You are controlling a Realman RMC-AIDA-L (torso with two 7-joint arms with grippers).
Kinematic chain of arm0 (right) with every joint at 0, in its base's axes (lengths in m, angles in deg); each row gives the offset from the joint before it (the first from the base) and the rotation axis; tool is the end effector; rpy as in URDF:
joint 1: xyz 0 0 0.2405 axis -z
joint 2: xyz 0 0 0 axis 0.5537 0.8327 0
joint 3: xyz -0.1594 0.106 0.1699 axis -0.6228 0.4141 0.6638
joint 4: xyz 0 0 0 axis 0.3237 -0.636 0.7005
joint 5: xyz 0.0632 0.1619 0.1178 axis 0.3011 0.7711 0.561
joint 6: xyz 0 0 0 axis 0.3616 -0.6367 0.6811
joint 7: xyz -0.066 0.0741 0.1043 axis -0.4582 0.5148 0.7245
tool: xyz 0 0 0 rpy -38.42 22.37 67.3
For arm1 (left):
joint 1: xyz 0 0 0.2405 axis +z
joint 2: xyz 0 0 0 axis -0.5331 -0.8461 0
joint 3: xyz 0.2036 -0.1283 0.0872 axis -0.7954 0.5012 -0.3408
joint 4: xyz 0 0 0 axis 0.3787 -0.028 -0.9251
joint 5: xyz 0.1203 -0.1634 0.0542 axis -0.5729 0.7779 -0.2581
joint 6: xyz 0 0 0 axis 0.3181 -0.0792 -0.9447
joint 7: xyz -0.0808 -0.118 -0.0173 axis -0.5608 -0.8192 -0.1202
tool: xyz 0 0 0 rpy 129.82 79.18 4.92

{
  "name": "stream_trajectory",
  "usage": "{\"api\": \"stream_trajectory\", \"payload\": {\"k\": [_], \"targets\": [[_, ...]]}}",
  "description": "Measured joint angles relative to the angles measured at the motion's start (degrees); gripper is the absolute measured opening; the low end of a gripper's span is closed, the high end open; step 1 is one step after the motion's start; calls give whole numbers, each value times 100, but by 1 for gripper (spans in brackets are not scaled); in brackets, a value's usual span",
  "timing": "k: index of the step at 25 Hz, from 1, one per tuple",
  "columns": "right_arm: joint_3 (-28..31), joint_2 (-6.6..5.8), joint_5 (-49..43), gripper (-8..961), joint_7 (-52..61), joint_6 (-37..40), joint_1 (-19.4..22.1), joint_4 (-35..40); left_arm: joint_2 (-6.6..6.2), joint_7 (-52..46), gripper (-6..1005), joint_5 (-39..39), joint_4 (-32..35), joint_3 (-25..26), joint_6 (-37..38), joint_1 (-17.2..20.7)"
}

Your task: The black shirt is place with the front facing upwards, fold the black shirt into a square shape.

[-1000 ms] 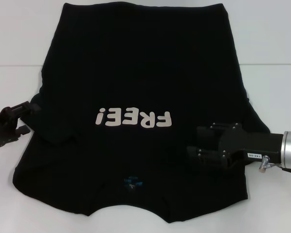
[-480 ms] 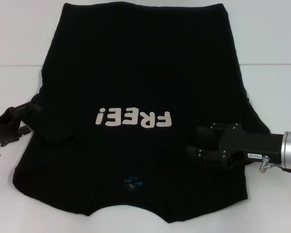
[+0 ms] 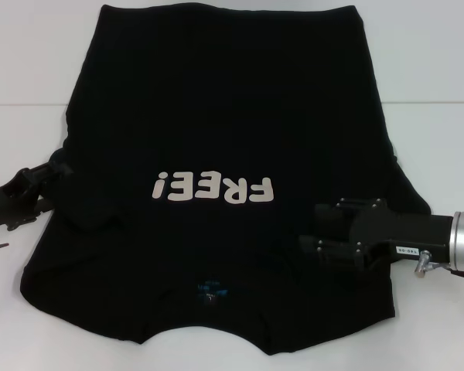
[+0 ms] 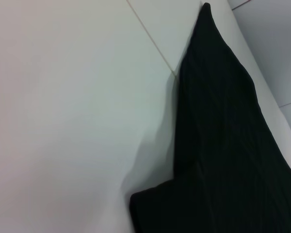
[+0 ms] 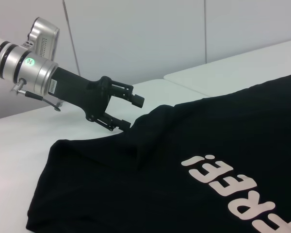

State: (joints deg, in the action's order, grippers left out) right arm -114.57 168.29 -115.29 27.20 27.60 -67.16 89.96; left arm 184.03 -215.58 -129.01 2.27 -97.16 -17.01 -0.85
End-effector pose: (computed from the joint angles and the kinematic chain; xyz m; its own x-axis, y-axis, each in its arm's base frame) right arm 0.2622 0.3478 -0.0382 0.8702 -0.2622 -0.4171 -0.3892 -0.8850 -0.2556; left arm -0.3671 0.3705 0.0362 -0.2826 0.6158 0.7355 0.9568 0.2358 0.1703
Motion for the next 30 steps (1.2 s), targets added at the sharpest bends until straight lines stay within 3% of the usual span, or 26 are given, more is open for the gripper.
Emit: {"api": "stream_trajectory", "payload": {"k": [11,22,30], "targets": [[0,0,0,667,0,6,17,0,12,3,850,29,-1,-7,-20,-47],[0,0,0,665,0,6,14,0,34,4,850,115,-42,2,186,-427],[0,0,0,664,-10,-3,16,0,-50,4,849,520,-36,53,611,-216]]}}
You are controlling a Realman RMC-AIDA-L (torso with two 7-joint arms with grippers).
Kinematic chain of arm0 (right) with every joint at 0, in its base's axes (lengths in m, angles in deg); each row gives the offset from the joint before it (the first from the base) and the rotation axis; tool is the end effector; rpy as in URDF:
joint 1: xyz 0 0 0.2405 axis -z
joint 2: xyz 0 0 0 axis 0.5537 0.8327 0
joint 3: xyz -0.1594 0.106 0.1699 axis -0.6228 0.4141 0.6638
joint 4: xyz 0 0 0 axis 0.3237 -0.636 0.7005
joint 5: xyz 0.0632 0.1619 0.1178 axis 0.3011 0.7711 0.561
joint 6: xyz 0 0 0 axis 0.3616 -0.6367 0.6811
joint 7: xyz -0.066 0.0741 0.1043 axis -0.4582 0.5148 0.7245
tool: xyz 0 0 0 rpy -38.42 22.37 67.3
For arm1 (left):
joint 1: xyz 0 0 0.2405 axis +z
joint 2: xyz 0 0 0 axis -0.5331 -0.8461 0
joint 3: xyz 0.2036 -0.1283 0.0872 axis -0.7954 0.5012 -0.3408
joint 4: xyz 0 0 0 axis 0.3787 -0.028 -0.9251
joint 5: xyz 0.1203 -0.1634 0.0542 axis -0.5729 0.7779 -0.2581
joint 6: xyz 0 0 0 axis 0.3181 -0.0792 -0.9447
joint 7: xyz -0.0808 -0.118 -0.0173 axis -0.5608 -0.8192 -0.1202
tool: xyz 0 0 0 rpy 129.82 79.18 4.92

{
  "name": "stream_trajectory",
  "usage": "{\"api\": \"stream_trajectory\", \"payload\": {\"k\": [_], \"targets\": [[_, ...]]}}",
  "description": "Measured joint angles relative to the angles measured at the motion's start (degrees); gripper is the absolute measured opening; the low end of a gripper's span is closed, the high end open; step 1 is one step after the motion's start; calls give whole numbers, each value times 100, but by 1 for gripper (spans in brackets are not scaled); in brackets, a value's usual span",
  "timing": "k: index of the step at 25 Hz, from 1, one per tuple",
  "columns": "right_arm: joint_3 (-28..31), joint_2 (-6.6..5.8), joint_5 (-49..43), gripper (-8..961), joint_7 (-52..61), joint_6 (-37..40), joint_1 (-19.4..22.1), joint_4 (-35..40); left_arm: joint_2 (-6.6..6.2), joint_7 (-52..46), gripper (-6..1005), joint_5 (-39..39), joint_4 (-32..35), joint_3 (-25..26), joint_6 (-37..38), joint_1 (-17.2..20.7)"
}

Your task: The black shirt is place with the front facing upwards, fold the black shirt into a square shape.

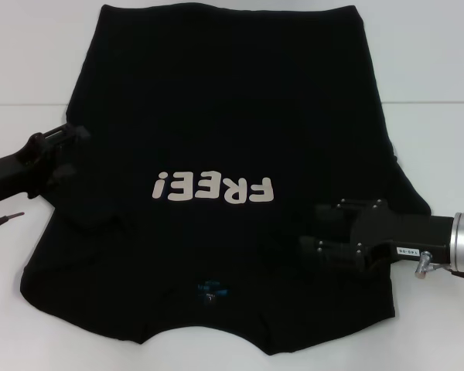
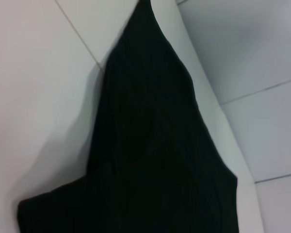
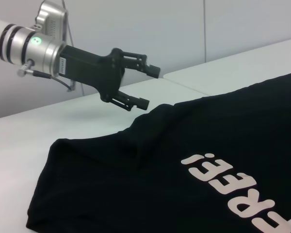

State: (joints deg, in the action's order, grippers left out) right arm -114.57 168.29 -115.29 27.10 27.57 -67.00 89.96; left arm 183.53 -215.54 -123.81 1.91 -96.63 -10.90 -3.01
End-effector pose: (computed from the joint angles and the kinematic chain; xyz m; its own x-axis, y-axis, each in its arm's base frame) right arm 0.2632 0.3472 -0.0382 0.8702 -0.2632 -0.4165 -0.3903 -0.8842 -0.2567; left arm -0.3358 0.3858 0.0421 -0.3072 0.6266 0.7162 0.9476 0.1318 0.2911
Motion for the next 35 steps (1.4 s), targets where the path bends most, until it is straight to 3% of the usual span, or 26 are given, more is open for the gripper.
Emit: {"api": "stream_trajectory", "payload": {"k": [12,35], "targets": [[0,0,0,663,-13,0,-20,0,-90,0,850,-34,44,-52,-386,357],[0,0,0,660,-21,9,9,0,-27,17,849,-121,11,-517,-806,326]]}}
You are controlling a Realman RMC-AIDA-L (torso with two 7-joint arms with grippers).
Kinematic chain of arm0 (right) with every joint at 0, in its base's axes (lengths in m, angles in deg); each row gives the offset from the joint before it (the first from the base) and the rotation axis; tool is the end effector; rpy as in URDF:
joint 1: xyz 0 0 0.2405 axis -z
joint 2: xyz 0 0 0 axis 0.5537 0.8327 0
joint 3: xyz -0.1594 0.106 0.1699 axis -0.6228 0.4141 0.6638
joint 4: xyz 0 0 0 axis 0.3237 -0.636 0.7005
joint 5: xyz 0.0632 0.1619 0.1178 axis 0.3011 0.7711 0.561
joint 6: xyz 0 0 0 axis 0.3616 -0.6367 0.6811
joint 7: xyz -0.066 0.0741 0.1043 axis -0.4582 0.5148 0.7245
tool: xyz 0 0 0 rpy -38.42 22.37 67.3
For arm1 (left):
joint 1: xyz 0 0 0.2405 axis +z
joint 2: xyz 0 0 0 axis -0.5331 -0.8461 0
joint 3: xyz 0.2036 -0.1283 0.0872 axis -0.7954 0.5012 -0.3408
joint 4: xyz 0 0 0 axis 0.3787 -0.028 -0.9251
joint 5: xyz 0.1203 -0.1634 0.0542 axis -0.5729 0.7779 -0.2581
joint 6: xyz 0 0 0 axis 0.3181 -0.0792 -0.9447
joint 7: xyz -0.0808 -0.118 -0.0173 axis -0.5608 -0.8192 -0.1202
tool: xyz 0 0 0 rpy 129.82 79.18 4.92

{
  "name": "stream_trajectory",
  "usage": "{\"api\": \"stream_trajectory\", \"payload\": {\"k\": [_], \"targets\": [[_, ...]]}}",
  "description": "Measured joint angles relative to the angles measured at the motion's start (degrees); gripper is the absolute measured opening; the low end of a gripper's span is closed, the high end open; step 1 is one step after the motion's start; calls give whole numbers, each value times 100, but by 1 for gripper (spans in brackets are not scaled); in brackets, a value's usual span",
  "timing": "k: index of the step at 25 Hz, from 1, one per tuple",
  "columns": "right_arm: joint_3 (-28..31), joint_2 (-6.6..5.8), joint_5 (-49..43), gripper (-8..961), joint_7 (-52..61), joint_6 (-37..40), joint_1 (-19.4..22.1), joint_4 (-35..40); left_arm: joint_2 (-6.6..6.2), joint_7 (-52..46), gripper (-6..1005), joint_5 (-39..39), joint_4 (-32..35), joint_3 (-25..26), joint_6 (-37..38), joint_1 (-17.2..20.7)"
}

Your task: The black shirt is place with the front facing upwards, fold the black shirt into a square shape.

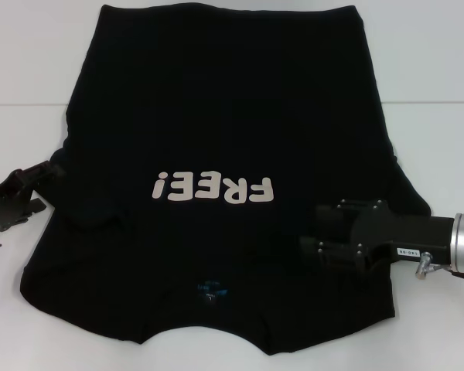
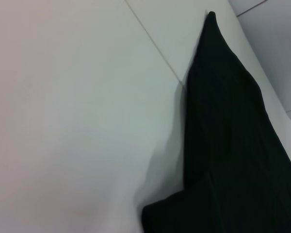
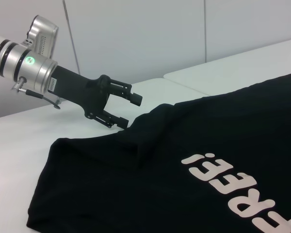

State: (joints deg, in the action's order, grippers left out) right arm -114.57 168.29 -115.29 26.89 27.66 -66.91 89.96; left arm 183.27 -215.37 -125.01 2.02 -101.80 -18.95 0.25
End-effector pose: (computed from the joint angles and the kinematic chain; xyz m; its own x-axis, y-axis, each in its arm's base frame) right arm 0.2636 0.3466 -0.0382 0.8710 -0.2611 -0.4161 -0.3881 -0.8851 -0.2570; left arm -0.3728 0.3699 0.0407 -0.2690 0.6048 0.7495 0.9587 0.2430 0.1480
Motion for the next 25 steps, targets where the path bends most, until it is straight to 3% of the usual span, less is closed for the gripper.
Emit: {"api": "stream_trajectory", "payload": {"k": [25], "targets": [[0,0,0,657,5,0,-2,0,92,9,849,2,-18,-53,-186,-107]]}}
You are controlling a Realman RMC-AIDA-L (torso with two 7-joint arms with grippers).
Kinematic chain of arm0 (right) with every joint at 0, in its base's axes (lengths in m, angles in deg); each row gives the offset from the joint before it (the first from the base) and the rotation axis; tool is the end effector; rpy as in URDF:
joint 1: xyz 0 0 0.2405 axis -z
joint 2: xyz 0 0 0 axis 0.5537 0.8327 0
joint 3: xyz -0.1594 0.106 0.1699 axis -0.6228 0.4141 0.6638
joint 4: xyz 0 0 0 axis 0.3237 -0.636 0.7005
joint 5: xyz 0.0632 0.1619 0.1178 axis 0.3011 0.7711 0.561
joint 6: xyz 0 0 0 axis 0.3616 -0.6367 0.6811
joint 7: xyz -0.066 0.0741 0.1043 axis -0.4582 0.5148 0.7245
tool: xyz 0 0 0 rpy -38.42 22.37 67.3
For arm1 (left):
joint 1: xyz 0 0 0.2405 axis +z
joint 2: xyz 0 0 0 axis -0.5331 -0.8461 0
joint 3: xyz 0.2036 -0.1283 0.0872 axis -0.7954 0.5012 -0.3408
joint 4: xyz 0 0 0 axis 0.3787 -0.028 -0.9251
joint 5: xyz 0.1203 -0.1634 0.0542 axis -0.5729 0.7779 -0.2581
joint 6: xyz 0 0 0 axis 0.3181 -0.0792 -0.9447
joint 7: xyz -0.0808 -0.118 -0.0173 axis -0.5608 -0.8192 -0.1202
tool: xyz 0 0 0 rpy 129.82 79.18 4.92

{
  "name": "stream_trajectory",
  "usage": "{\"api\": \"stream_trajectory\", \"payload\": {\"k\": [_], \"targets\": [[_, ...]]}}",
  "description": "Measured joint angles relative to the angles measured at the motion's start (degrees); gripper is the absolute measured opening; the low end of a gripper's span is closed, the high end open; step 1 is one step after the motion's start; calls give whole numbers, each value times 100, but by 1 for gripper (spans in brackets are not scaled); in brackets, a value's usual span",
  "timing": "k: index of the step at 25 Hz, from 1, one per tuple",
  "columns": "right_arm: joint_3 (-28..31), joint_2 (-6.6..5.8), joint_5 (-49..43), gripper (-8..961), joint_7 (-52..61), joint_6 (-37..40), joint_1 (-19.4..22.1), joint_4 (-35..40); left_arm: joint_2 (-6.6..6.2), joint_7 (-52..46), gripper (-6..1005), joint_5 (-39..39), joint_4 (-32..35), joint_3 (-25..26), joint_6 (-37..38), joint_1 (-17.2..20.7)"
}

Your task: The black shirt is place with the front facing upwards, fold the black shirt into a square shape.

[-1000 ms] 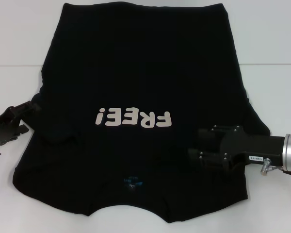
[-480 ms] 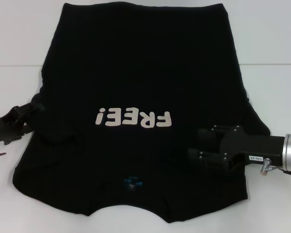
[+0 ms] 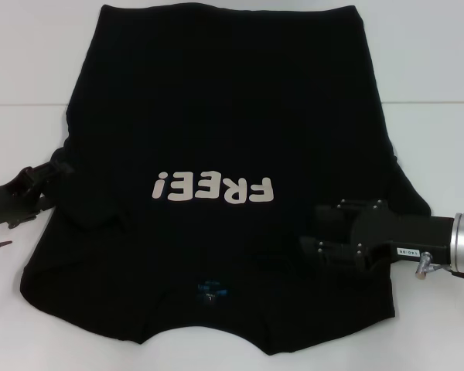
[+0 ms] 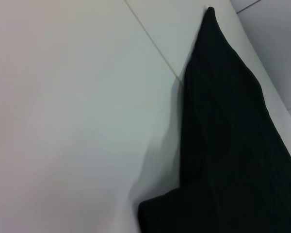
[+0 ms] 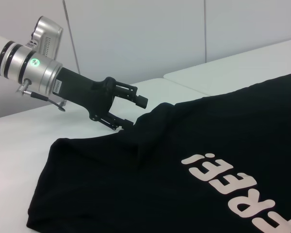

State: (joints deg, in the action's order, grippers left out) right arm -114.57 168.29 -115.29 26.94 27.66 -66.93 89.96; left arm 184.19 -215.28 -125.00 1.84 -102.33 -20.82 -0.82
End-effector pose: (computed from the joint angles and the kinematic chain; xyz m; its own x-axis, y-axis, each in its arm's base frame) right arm 0.2635 0.3467 -0.0382 0.8708 -0.2616 -0.4163 -0.3885 -0.8850 -0.2566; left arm -0.3667 0.3758 0.0326 -0.2609 0.6066 0.7510 0.9604 0.2416 0.1385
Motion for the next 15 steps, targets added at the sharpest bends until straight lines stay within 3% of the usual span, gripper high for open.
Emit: {"api": "stream_trajectory", "payload": {"k": [15], "targets": [[0,0,0,655,3,0,9,0,-1,-10,850,48,-86,35,29,-156]]}}
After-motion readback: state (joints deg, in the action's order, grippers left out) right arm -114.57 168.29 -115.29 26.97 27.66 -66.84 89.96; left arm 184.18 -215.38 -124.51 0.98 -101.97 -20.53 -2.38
